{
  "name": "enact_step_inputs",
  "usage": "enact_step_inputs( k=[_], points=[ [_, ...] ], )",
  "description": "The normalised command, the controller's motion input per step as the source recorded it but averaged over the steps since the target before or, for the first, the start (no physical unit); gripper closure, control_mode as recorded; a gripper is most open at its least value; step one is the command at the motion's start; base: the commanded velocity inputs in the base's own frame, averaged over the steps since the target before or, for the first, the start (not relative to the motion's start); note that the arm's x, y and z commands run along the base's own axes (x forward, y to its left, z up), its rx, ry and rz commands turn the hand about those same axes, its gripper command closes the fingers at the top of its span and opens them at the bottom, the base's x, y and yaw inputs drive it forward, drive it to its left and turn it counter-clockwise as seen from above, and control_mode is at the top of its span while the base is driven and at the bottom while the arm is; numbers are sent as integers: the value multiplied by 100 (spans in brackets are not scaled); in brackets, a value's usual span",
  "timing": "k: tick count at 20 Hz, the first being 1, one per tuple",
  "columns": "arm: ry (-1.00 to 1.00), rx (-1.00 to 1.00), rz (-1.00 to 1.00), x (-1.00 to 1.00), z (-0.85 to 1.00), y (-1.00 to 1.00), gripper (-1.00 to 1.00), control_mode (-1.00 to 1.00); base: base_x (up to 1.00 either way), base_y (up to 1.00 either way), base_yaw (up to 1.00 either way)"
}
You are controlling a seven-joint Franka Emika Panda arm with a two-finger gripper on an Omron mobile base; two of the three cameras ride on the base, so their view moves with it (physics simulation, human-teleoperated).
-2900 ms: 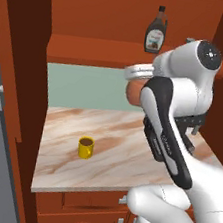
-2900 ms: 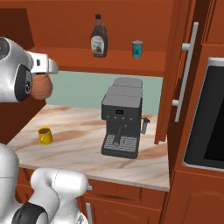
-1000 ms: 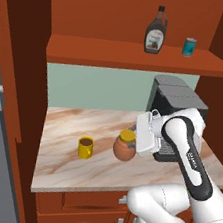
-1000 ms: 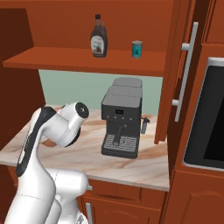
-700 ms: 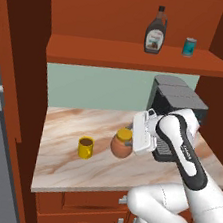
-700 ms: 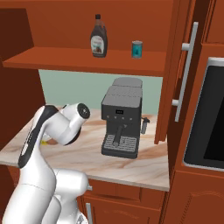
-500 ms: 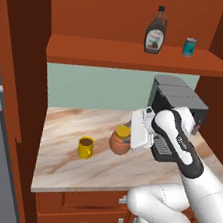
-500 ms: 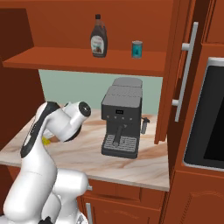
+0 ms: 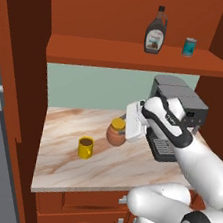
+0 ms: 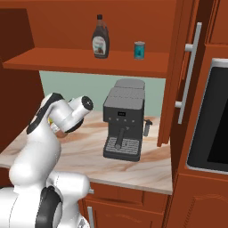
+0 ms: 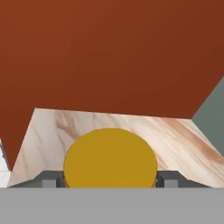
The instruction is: Pick the syrup bottle and honey bottle from the cabinet and place them next to the mug.
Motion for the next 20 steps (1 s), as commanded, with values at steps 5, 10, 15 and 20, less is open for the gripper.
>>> enact_step_inputs(
  k=[5,10,15,20],
  points=[
    [1,-1,0,17,-2,10,100,-100,0,0,0],
    [0,0,0,1,-18,8,100,-100,0,0,0],
    [1,0,0,0,-36,5,100,-100,0,0,0],
    [9,0,0,0,-37,3,100,-100,0,0,0]
  ],
)
